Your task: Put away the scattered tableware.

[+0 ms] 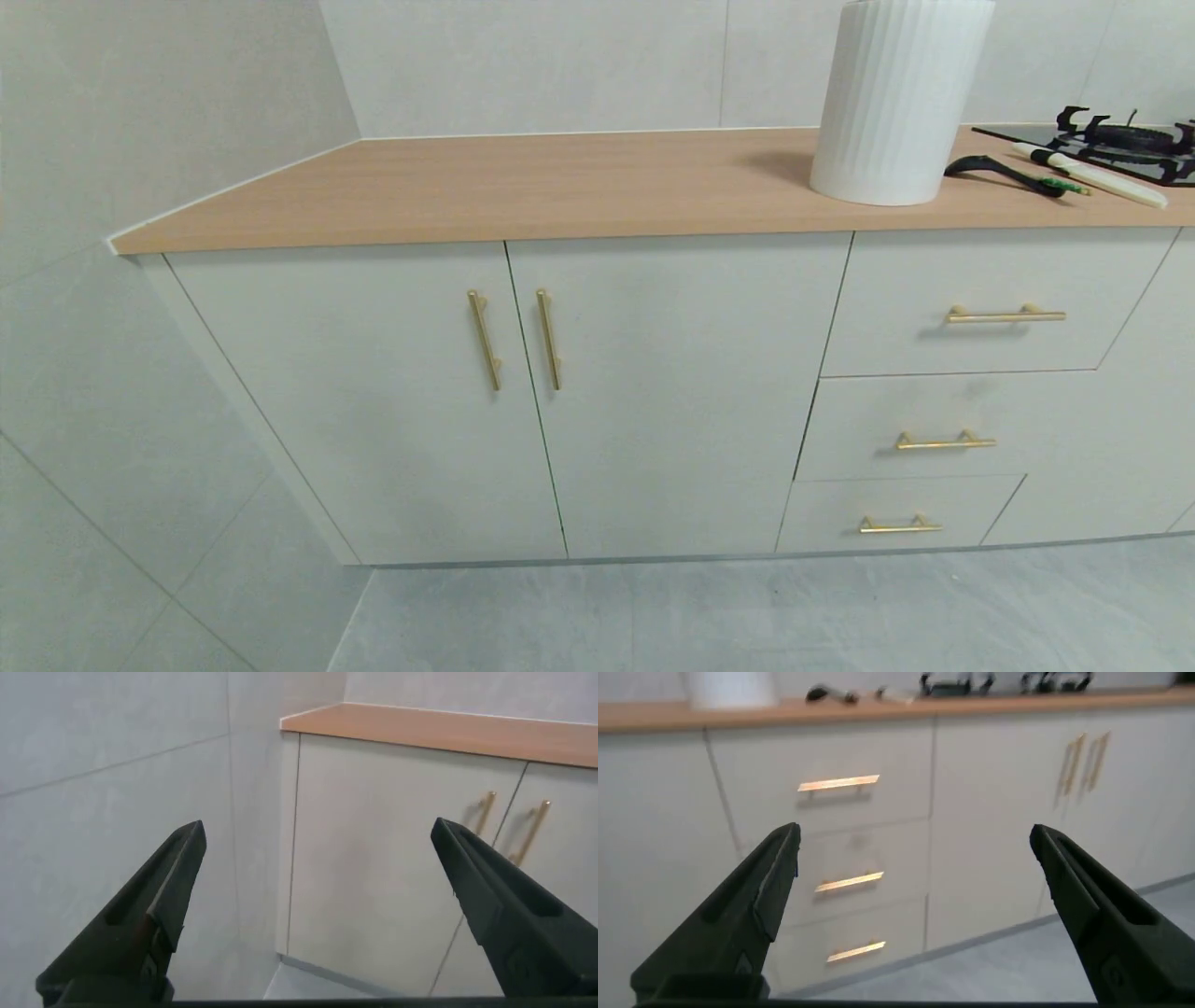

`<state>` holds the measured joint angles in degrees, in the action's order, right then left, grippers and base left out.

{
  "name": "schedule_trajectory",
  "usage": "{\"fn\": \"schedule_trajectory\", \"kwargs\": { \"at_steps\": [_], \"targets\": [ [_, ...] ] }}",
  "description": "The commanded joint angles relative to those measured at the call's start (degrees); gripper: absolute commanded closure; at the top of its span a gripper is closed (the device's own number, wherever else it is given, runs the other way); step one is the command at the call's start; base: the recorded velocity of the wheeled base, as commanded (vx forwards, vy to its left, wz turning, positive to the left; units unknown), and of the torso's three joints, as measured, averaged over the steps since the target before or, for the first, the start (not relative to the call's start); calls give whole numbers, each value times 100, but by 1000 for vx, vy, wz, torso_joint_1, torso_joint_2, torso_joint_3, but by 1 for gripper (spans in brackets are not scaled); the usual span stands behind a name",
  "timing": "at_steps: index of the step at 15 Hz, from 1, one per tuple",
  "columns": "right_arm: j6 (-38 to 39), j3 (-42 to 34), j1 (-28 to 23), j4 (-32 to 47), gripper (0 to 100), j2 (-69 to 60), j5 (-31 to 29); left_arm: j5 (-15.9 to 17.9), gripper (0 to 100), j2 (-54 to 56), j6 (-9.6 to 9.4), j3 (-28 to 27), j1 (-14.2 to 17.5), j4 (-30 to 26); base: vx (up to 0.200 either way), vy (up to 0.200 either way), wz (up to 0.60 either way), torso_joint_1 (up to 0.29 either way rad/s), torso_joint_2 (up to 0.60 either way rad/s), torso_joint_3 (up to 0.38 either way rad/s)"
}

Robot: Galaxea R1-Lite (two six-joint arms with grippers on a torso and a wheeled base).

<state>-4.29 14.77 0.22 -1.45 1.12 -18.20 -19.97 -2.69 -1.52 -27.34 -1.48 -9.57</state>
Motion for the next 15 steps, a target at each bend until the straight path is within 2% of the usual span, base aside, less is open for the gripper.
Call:
{"fn": "schedule_trajectory", "kwargs": {
  "at_steps": [1, 2, 3, 5, 6, 8, 10, 11, 12, 15],
  "targets": [
    [25, -352, -31, -13, 0, -112, 141, 125, 0, 269, -32, 300, 139, 25, 0, 0, 0, 0, 0, 0],
    [-10, -1267, -31, -549, 0, -112, 1038, 177, 0, 269, 3, 985, 139, 403, 0, 0, 0, 0, 0, 0],
    [-54, -1477, -31, -751, 0, -112, 1178, 353, 0, 269, -32, 1407, 139, 860, 0, 0, 0, 0, 0, 0],
    [-37, -1477, -31, -461, 0, -112, 1372, 1127, 0, 269, -111, 2321, 139, 2012, 0, 0, 0, 0, 0, 0],
    [-19, -1469, -31, -127, 0, -103, 1433, 1338, 0, 269, -120, 2585, 139, 2223, 0, 0, 0, 0, 0, 0],
    [227, -1469, -31, 171, 0, -103, 1776, 1636, 0, 269, -67, 2734, 139, 1871, 0, 0, 0, 0, 0, 0],
    [227, -1469, -31, 171, 0, -103, 1811, 1663, 0, 269, -120, 2734, 139, 1309, 0, 0, 0, 0, 0, 0],
    [245, -1469, -31, 171, 0, -103, 1829, 1689, 0, 269, -41, 2734, 139, 1062, 0, 0, 0, 0, 0, 0],
    [253, -1469, -31, 171, 0, -103, 1829, 1821, 0, 269, 47, 2734, 139, 983, 0, 0, 0, 0, 0, 0],
    [253, -1469, -31, 171, 0, -103, 1820, 1883, 0, 269, 82, 2734, 139, 983, 0, 0, 0, 0, 0, 0]
  ]
}}
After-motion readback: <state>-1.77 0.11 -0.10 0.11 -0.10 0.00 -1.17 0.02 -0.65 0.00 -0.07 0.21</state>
